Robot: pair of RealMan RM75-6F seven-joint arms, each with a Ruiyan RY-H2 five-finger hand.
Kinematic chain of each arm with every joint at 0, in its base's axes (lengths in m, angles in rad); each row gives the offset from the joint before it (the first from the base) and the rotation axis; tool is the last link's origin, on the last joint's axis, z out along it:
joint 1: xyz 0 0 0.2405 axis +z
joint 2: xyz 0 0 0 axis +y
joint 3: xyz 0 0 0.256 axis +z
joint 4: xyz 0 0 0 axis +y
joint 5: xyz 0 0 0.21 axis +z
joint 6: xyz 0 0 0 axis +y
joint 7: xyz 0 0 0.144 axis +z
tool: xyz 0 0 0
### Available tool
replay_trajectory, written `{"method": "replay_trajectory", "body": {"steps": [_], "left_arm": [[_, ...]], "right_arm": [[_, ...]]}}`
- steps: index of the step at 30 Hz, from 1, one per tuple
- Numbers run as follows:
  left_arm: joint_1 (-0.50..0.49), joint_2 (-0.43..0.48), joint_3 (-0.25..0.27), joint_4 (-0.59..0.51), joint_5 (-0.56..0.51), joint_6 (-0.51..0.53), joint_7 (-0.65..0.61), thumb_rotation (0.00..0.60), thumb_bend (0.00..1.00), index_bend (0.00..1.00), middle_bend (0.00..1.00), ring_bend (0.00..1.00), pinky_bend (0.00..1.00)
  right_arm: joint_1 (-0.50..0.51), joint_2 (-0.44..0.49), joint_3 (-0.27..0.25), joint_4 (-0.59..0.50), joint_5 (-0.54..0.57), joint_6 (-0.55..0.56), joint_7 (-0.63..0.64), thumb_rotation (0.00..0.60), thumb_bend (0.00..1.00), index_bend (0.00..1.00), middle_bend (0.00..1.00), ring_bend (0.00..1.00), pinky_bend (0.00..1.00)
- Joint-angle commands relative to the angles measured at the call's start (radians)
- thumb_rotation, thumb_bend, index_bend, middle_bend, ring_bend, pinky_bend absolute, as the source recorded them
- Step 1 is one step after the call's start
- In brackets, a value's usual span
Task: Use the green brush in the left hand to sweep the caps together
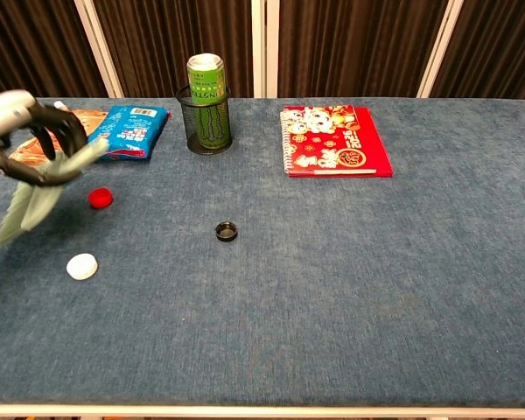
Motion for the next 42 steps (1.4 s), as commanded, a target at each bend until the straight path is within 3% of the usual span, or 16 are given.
{"method": "replay_trajectory", "body": {"steps": [1,12,22,29,35,42], "left_arm": [[-0.040,-0.032,-0.008,0.180,0.077,0.040,-0.247,0.600,0.44,0.52,0.56,0.42,0.47],[-0.157,-0.166,0.026,0.512,0.126,-0.045,-0.622,0.600,0.44,0.54,0.57,0.42,0.47],[-0.226,-0.269,0.103,0.663,0.190,-0.077,-0.749,0.600,0.45,0.55,0.58,0.42,0.46],[-0.260,-0.279,0.130,0.649,0.218,-0.031,-0.798,0.600,0.45,0.55,0.58,0.42,0.46],[-0.315,-0.277,0.124,0.567,0.227,-0.004,-0.784,0.600,0.45,0.55,0.58,0.42,0.46],[-0.376,-0.267,0.099,0.424,0.212,-0.043,-0.711,0.600,0.45,0.55,0.58,0.43,0.46]], "right_arm": [[-0.003,0.008,0.000,-0.015,-0.005,0.007,-0.012,0.600,0.26,0.00,0.08,0.00,0.00],[-0.017,0.023,-0.003,-0.069,-0.011,0.026,-0.062,0.600,0.26,0.00,0.08,0.00,0.00],[-0.029,0.029,-0.008,-0.108,-0.011,0.034,-0.108,0.600,0.26,0.00,0.09,0.00,0.00],[-0.038,0.030,-0.012,-0.117,-0.015,0.044,-0.115,0.600,0.26,0.00,0.09,0.00,0.00],[-0.046,0.032,-0.013,-0.108,-0.024,0.055,-0.096,0.600,0.26,0.00,0.09,0.00,0.00],[-0.057,0.030,-0.015,-0.087,-0.025,0.065,-0.061,0.600,0.26,0.00,0.09,0.00,0.00]]}}
